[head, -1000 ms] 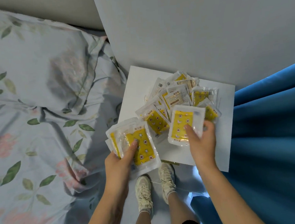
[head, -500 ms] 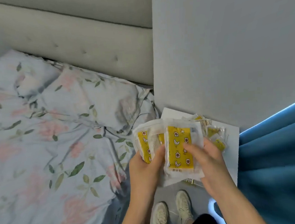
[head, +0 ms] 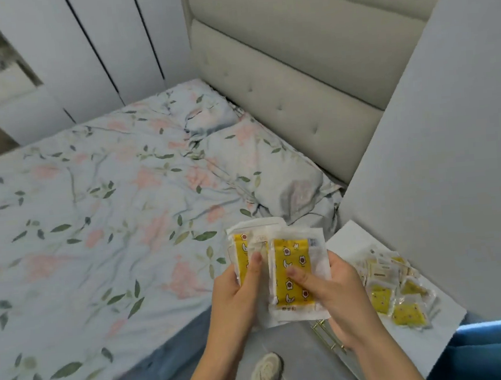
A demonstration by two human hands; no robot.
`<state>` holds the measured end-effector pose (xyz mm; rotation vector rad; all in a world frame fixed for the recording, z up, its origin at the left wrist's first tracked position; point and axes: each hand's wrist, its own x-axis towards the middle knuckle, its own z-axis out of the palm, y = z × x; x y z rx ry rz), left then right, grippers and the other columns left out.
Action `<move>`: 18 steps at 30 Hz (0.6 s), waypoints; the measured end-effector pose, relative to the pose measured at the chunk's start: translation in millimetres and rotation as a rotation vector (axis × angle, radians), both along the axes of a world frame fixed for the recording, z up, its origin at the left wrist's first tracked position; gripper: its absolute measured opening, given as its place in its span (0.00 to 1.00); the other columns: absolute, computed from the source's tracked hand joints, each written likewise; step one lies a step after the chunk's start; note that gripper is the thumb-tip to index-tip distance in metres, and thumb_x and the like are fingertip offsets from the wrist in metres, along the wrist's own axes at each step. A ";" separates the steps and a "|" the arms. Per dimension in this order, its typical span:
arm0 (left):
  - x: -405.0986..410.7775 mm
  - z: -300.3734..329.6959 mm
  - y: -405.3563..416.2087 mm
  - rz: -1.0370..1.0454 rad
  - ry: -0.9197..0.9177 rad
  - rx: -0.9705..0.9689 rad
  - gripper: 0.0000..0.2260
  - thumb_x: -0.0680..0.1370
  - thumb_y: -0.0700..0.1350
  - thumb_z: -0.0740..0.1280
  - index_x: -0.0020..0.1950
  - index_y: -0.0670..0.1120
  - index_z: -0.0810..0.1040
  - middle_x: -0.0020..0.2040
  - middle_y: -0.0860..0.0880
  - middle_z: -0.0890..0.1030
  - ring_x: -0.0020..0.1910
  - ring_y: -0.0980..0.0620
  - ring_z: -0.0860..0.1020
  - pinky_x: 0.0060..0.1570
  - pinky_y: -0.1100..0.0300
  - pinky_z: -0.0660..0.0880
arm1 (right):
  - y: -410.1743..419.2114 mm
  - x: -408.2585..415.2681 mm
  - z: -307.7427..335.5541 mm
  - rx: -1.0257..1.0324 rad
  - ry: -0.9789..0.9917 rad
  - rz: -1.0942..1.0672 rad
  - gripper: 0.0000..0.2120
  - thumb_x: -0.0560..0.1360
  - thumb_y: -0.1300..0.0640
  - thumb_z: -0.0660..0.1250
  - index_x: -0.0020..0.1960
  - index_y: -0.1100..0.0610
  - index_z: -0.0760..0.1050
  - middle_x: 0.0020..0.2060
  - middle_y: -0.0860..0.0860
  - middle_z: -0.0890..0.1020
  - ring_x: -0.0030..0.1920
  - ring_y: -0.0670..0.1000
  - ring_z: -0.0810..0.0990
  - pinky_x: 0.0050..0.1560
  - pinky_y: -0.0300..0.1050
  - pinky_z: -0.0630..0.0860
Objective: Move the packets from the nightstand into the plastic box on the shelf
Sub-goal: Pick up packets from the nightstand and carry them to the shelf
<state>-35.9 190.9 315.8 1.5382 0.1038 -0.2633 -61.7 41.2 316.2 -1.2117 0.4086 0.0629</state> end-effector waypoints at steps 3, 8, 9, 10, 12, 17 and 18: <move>-37.7 0.3 22.9 0.134 0.091 -0.020 0.13 0.73 0.60 0.64 0.43 0.57 0.85 0.41 0.49 0.87 0.41 0.51 0.86 0.36 0.61 0.81 | 13.3 -17.1 -1.7 -0.015 0.072 0.102 0.17 0.60 0.58 0.80 0.48 0.58 0.83 0.46 0.59 0.86 0.46 0.58 0.86 0.39 0.48 0.83; -91.6 11.2 77.6 0.360 0.140 -0.041 0.13 0.72 0.60 0.64 0.44 0.55 0.85 0.44 0.48 0.87 0.43 0.49 0.86 0.38 0.54 0.82 | 57.3 -32.5 4.0 0.108 0.183 0.333 0.23 0.61 0.61 0.78 0.55 0.64 0.80 0.49 0.61 0.85 0.49 0.61 0.85 0.43 0.51 0.83; -101.2 14.3 92.8 0.412 0.124 -0.025 0.13 0.72 0.60 0.65 0.44 0.55 0.85 0.44 0.49 0.87 0.42 0.50 0.86 0.38 0.56 0.81 | 70.4 -34.4 6.4 0.129 0.200 0.377 0.23 0.62 0.62 0.77 0.56 0.64 0.79 0.50 0.61 0.85 0.49 0.60 0.85 0.43 0.51 0.83; -111.1 18.1 109.4 0.464 0.112 -0.010 0.14 0.72 0.60 0.65 0.44 0.54 0.85 0.43 0.49 0.87 0.42 0.51 0.86 0.39 0.58 0.81 | 85.6 -36.3 9.1 0.143 0.208 0.423 0.23 0.62 0.62 0.76 0.56 0.63 0.79 0.50 0.60 0.86 0.49 0.59 0.86 0.42 0.50 0.83; -130.8 25.2 145.4 0.568 0.099 -0.002 0.15 0.71 0.60 0.66 0.45 0.51 0.86 0.43 0.51 0.87 0.43 0.52 0.86 0.42 0.58 0.79 | 122.0 -39.5 15.1 0.149 0.201 0.524 0.25 0.62 0.61 0.76 0.58 0.61 0.77 0.50 0.59 0.86 0.49 0.58 0.86 0.41 0.49 0.83; -192.7 33.0 254.3 0.845 0.086 -0.025 0.18 0.68 0.59 0.69 0.50 0.49 0.83 0.44 0.50 0.87 0.43 0.51 0.86 0.38 0.61 0.81 | 248.2 -53.8 27.0 0.086 0.123 0.809 0.21 0.68 0.53 0.72 0.60 0.54 0.75 0.51 0.54 0.86 0.51 0.55 0.86 0.42 0.45 0.83; -208.5 32.7 279.4 0.905 0.084 -0.025 0.18 0.68 0.59 0.69 0.51 0.49 0.83 0.44 0.50 0.87 0.43 0.51 0.86 0.36 0.62 0.81 | 278.2 -59.4 28.1 0.062 0.100 0.861 0.21 0.68 0.51 0.72 0.60 0.54 0.75 0.51 0.54 0.86 0.50 0.55 0.86 0.41 0.44 0.82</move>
